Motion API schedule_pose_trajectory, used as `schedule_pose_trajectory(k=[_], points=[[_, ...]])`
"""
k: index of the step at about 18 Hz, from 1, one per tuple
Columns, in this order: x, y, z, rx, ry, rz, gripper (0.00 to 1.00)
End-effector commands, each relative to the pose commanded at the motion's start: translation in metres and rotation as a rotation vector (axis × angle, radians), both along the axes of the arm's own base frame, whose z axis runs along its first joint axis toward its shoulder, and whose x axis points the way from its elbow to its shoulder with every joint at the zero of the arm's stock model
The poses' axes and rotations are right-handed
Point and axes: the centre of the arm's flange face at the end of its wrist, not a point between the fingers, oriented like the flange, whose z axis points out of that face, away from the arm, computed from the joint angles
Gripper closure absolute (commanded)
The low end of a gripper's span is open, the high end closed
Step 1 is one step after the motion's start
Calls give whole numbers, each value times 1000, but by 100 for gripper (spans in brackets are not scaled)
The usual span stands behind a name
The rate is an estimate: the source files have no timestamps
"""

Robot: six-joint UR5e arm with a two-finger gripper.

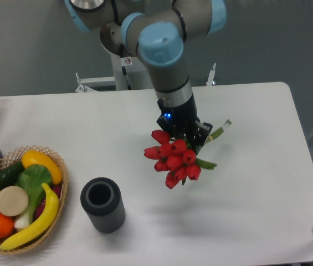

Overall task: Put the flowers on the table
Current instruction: 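Lower the tulip bouquet toward the table, tipping the blooms down, then lay the tulips flat on the table and open the gripper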

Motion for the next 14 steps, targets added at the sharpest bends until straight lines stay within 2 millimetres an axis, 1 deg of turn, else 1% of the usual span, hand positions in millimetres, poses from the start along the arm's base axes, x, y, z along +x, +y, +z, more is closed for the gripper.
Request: schedule_pose_trajectory(k=[1, 2, 4, 7, 11, 14], points=[[-3, 4, -12, -19, -10, -1, 60], [1, 16, -26, -37, -24, -20, 60], [-3, 25, -54, -67, -55, -27, 60], [-9, 34, -69, -77, -68, -29, 60], [-13, 38, -86, -94, -87, -31, 60], [-16, 41, -93, -100, -93, -31, 60]])
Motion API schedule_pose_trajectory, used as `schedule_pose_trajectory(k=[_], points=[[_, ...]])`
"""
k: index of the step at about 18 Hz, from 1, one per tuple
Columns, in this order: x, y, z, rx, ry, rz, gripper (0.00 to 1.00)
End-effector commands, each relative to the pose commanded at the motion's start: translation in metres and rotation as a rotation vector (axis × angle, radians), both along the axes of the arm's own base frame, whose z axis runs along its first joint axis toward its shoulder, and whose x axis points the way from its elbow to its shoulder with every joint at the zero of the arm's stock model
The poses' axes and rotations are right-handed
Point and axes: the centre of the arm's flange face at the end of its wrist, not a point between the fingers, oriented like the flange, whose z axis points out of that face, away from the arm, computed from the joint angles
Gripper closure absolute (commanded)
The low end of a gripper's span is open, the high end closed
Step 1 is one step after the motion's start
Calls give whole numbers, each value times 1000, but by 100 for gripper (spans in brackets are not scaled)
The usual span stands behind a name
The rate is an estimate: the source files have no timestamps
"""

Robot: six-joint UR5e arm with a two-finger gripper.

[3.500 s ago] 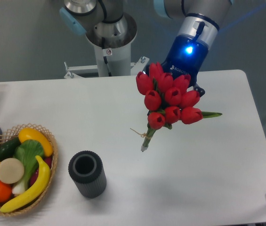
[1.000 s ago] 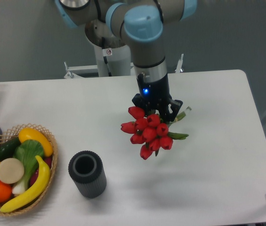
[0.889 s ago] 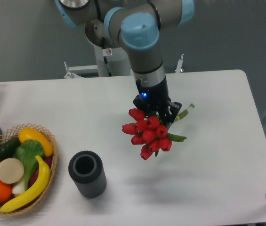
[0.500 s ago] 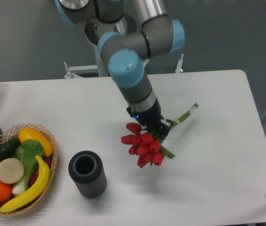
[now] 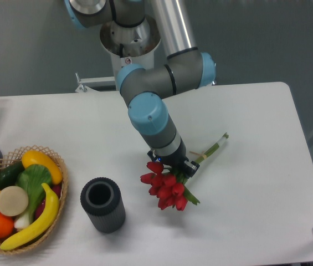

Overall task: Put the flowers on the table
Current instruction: 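Lay the tulips flat on the table and open the gripper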

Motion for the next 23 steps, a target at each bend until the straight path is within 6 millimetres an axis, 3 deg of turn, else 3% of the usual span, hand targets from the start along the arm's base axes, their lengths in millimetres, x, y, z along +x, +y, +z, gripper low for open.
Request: schedule_pose_trajectory(k=[3, 15, 16, 17, 18, 20, 23], points=[[-2, 2, -1, 3, 1, 0, 54], [-4, 6, -11, -3, -11, 1, 52], [-4, 6, -10, -3, -10, -1, 38], [-4, 6, -9, -2, -8, -4, 18], [-4, 7, -6, 5, -3, -4, 7], [-6, 6, 2, 16, 5, -1, 0], [-5, 1, 28, 58, 19, 3, 0]])
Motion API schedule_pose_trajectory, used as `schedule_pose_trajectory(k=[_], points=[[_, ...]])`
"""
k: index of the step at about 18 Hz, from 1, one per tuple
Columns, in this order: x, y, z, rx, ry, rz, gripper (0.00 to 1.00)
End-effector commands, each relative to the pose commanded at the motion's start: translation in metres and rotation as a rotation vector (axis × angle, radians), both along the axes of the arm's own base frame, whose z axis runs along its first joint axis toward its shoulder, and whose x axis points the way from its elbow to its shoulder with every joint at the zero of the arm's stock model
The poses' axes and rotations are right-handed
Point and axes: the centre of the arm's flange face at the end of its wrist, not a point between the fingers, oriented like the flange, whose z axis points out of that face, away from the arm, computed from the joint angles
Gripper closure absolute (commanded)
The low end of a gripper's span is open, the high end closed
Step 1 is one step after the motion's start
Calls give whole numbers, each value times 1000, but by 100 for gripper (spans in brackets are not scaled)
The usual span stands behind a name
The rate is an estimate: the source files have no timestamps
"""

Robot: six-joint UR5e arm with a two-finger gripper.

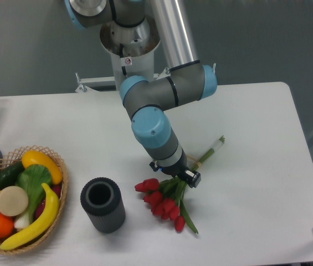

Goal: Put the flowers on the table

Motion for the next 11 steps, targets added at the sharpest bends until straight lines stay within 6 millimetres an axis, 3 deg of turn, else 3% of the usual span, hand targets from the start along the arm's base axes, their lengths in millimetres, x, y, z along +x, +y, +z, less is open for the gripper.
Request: schedule_pose_trajectory(k=[3, 5, 7, 11], points=[[2, -2, 33, 157, -64, -4, 0], [0, -14, 69, 233, -56, 2, 0], [0, -24, 91, 251, -33, 8, 0], [-6, -66, 146, 254, -65, 30, 0]])
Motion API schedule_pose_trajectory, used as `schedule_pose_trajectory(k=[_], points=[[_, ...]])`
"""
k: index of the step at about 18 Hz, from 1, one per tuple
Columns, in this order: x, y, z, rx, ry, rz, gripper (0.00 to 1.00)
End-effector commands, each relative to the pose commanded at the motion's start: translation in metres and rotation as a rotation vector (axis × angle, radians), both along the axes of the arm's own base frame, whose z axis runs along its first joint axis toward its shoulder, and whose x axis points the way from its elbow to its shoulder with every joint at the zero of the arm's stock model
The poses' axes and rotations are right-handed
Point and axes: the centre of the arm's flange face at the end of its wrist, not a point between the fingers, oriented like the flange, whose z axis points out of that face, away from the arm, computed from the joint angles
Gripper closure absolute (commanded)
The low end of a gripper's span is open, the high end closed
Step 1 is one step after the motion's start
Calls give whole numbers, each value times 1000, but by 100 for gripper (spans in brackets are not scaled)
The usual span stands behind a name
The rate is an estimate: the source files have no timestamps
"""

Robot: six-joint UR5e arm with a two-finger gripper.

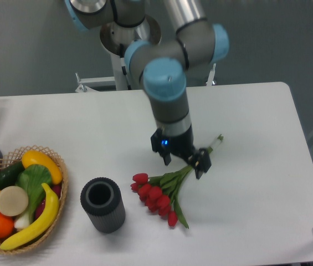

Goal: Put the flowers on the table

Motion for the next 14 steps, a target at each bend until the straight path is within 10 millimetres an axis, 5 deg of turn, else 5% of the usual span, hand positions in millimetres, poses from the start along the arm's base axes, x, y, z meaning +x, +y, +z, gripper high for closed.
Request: schedule_pose_trajectory(k=[8, 14], points=[[-18, -70, 68, -78, 10, -203, 0], [-31, -108, 81, -139, -37, -308, 0]])
